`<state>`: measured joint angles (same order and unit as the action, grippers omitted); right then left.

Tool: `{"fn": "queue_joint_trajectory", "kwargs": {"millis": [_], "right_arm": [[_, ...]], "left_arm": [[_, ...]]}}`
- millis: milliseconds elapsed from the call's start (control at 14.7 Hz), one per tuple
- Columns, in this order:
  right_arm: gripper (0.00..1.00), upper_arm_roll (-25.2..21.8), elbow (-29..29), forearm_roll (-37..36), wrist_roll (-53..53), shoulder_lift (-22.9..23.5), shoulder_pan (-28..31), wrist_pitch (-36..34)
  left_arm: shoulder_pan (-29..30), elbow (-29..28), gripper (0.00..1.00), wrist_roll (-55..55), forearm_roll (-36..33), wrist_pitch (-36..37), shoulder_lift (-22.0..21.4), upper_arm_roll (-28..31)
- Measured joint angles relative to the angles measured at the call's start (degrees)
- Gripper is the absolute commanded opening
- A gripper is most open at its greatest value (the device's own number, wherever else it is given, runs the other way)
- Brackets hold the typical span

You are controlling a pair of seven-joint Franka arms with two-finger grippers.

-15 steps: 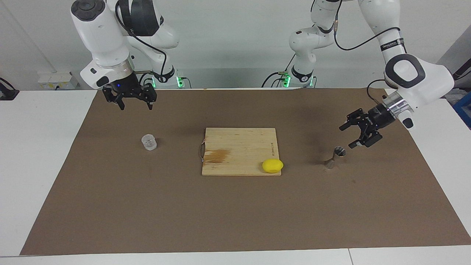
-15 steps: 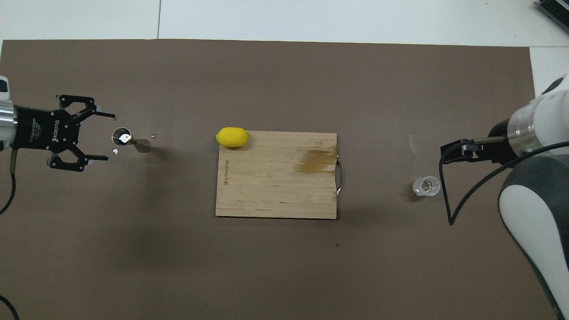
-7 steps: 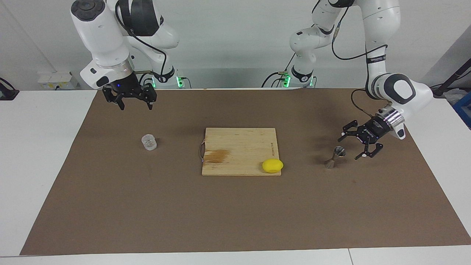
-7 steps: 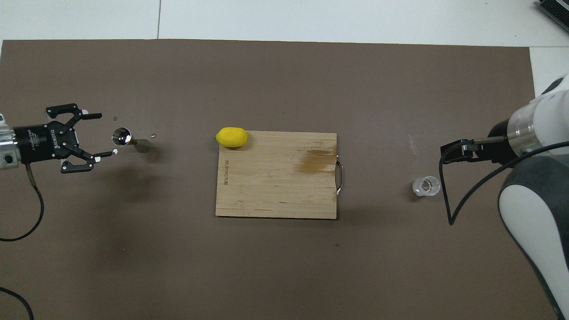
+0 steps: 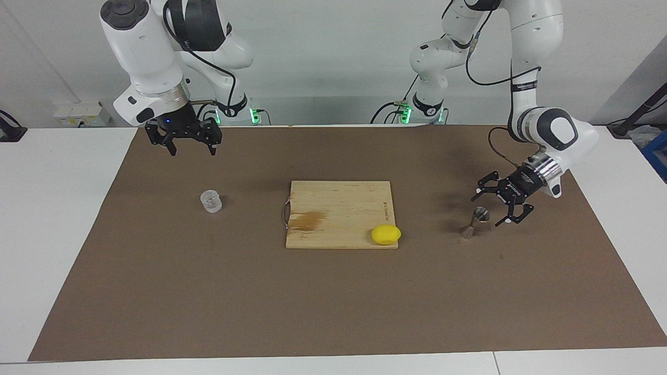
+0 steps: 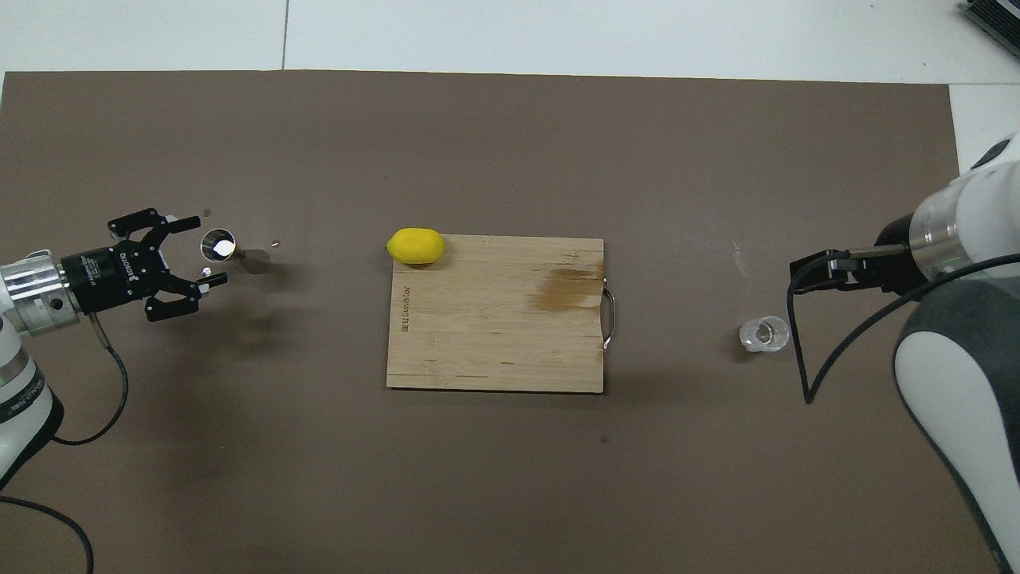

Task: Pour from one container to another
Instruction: 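Close the left gripper around the small metal cup, then lift the metal cup with the left gripper and carry it over the board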

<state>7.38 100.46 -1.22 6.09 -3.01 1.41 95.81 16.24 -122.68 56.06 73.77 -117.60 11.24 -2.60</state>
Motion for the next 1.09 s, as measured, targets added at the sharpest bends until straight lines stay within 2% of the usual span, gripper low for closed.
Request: {"fn": "queue_joint_trajectory", "kwargs": {"millis": [136,545,749,817,954,1022,1090], "right_arm": [[1.00,0.0,0.0,0.0,0.0,0.0,0.0,0.0],[1.00,0.0,0.0,0.0,0.0,0.0,0.0,0.0],[1.00,0.0,0.0,0.0,0.0,0.0,0.0,0.0],[1.00,0.0,0.0,0.0,0.0,0.0,0.0,0.0],[1.00,0.0,0.0,0.0,0.0,0.0,0.0,0.0],[1.00,0.0,0.0,0.0,0.0,0.0,0.0,0.0],[1.00,0.0,0.0,0.0,0.0,0.0,0.0,0.0]], "left_arm": [[0.0,0.0,0.99,0.0,0.1,-0.1,0.0,-0.2],[-0.7,-0.5,0.87,0.1,1.3,-1.0,0.0,-0.6],[-0.8,-0.7,0.75,0.1,1.4,-1.5,0.0,-0.6],[-0.8,-0.7,0.65,0.1,1.4,-1.7,0.0,-0.6],[-0.8,-0.7,0.36,0.1,1.4,-1.8,0.0,-0.6],[-0.8,-0.7,0.14,0.1,1.5,-1.9,0.0,-0.6],[-0.8,-0.7,0.00,0.1,1.5,-1.9,0.0,-0.6]]}}
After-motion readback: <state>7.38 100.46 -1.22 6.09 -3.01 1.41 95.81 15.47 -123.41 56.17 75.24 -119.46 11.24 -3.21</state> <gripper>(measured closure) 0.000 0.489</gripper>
